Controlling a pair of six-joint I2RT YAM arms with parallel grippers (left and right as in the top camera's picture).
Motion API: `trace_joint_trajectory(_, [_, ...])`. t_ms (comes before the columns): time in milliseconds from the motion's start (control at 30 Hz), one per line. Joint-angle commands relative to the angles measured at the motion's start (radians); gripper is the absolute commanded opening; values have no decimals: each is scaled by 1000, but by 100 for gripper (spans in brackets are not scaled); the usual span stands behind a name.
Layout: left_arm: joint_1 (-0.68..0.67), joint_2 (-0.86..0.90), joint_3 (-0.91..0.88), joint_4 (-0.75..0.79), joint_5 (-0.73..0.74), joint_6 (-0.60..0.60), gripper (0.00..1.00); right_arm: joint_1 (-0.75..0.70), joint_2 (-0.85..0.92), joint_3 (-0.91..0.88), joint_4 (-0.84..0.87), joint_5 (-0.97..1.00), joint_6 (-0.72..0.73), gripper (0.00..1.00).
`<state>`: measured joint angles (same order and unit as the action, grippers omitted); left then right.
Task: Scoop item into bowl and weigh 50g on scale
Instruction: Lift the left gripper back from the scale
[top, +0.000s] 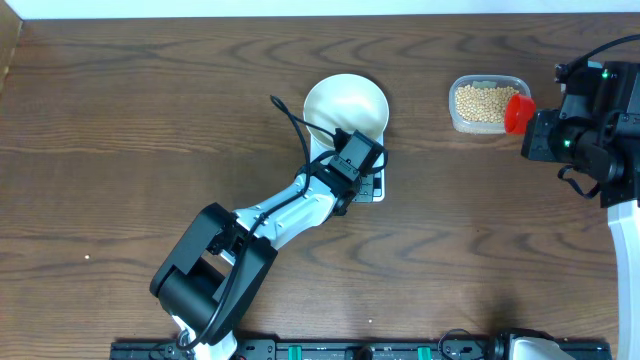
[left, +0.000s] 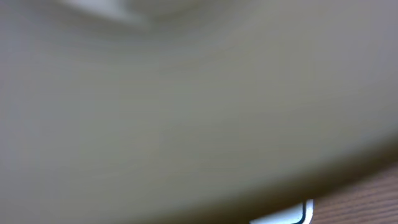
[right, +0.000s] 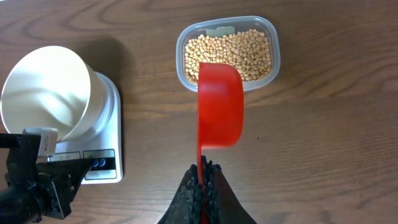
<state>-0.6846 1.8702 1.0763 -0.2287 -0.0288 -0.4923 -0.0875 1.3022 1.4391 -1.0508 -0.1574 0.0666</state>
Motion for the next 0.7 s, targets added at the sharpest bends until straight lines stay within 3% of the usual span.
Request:
trace_joint_trajectory(0, [5,60,-44,-43,2,38,8,-5,-6,18,-1,2,-13,1])
trace_joint_trajectory(233, [8,-84,-27,-122,2,96,8,-5,-6,18,0,2,-16,1])
trace_joint_trajectory(500, [14,-413,-25,-274,2,107,8,-5,-6,18,10,1,-16,1])
trace_joint_trajectory(667, [19,-577,-25,-312,-8,259,7,-5,-6,18,13,1,-16,1])
